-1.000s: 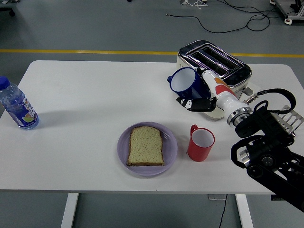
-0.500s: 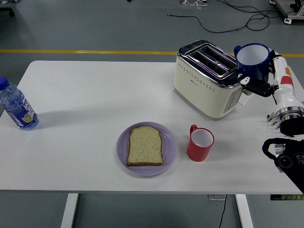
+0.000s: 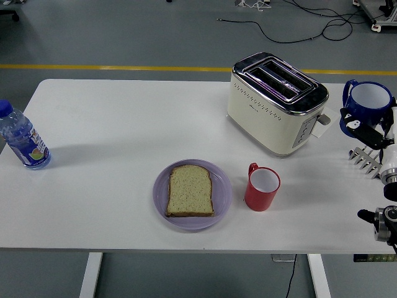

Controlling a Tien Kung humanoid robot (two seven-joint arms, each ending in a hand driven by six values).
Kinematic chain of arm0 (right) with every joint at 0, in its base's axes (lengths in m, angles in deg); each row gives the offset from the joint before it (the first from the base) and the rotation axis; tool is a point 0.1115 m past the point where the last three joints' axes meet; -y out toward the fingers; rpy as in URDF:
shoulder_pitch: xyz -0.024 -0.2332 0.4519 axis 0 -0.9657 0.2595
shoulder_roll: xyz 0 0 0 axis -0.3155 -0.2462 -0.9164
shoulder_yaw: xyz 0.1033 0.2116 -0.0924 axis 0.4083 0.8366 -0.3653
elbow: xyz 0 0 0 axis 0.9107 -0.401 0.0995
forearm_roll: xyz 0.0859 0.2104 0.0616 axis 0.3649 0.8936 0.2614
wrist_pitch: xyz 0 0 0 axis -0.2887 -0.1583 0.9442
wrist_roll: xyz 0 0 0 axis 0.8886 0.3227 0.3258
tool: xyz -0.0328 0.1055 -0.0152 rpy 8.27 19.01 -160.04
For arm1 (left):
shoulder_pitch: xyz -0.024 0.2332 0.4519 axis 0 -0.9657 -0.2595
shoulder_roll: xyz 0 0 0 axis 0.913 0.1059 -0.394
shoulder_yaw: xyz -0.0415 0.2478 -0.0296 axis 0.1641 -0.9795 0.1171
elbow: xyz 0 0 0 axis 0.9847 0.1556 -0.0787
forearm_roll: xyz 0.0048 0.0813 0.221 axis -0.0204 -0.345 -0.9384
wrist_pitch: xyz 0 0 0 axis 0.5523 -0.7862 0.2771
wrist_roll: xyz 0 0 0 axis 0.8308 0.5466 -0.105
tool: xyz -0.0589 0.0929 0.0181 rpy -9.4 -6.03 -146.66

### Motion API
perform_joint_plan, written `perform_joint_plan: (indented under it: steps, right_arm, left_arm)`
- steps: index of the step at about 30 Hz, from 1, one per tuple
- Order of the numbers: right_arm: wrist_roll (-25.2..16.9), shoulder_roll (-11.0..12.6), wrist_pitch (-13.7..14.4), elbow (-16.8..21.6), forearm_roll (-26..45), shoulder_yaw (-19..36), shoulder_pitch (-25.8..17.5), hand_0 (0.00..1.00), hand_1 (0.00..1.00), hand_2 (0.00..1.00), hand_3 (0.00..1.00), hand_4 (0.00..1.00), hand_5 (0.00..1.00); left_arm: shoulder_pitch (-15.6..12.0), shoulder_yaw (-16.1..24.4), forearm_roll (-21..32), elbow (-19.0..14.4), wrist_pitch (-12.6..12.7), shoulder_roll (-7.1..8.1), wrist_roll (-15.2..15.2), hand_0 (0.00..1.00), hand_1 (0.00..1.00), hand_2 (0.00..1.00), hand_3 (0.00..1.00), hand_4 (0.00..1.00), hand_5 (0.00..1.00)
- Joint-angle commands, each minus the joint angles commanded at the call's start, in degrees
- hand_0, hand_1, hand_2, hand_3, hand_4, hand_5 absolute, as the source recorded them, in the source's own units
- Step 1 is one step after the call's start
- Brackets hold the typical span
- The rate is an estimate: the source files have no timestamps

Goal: Pick up the cup,pour liquid into bread,place the cup on the desk

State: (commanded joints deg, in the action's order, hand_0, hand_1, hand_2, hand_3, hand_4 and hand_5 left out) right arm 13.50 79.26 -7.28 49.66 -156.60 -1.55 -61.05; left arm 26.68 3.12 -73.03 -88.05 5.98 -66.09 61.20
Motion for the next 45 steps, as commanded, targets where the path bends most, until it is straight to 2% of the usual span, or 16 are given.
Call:
perform_joint_plan:
  steps: [5, 8, 9, 11, 15, 23, 35, 41, 45]
  right_arm:
    - [-8.3, -1.3, 0.0, -3.8, 4.8, -0.2, -1.6, 0.414, 0.406, 0.559, 0.571, 0.531, 0.005]
    - [-14.0, -2.2, 0.0, -7.4, 6.5, -1.0, -2.3, 0.425, 0.414, 0.562, 0.588, 0.528, 0.008]
    - [-17.1, -2.8, 0.0, -10.0, 7.1, -1.8, -2.7, 0.425, 0.414, 0.562, 0.588, 0.528, 0.008]
    - [-18.0, -2.9, 0.0, -10.6, 7.2, -2.0, -2.8, 0.425, 0.414, 0.562, 0.588, 0.528, 0.008]
    - [-21.8, -3.7, -1.1, -14.6, 8.3, -3.8, -4.0, 0.433, 0.424, 0.566, 0.598, 0.526, 0.012]
    - [-27.3, -4.3, -2.3, -18.4, 10.8, -6.5, -4.7, 0.428, 0.432, 0.569, 0.604, 0.53, 0.012]
    - [-29.8, -4.7, -3.4, -23.1, 12.6, -10.1, -4.2, 0.42, 0.433, 0.576, 0.626, 0.542, 0.013]
    - [-34.2, -4.8, -2.9, -24.8, 14.6, -12.4, -3.8, 0.436, 0.431, 0.581, 0.661, 0.561, 0.021]
    - [-35.4, -4.9, -3.0, -26.1, 15.5, -13.3, -3.5, 0.445, 0.432, 0.582, 0.663, 0.576, 0.021]
  left_arm:
    - [-0.1, -0.4, 0.1, 0.0, 0.0, 0.01, 0.0, 0.644, 0.659, 0.673, 0.516, 0.244, 0.847]
    - [-0.2, -0.5, 0.0, 0.0, 0.0, 0.05, 0.0, 0.644, 0.659, 0.674, 0.516, 0.244, 0.848]
    - [-0.2, -0.6, 0.0, 0.0, 0.0, 0.05, 0.0, 0.644, 0.659, 0.674, 0.516, 0.244, 0.848]
    - [-0.2, -0.6, 0.0, 0.0, 0.0, 0.05, 0.0, 0.644, 0.659, 0.674, 0.516, 0.244, 0.848]
    - [0.0, -0.3, -0.1, 0.0, 0.0, 0.05, 0.0, 0.643, 0.659, 0.674, 0.516, 0.245, 0.849]
    - [0.5, 0.0, -0.2, -0.1, -0.1, 0.11, 0.0, 0.641, 0.661, 0.673, 0.516, 0.245, 0.849]
    - [1.0, 0.2, -0.3, -0.1, 0.0, 0.01, -0.1, 0.643, 0.66, 0.674, 0.517, 0.242, 0.852]
    - [1.1, 0.4, -0.3, -0.1, -0.1, 0.01, -0.1, 0.643, 0.66, 0.674, 0.517, 0.243, 0.853]
    - [1.1, 0.4, -0.3, -0.1, -0.1, -0.01, -0.1, 0.643, 0.66, 0.675, 0.518, 0.242, 0.855]
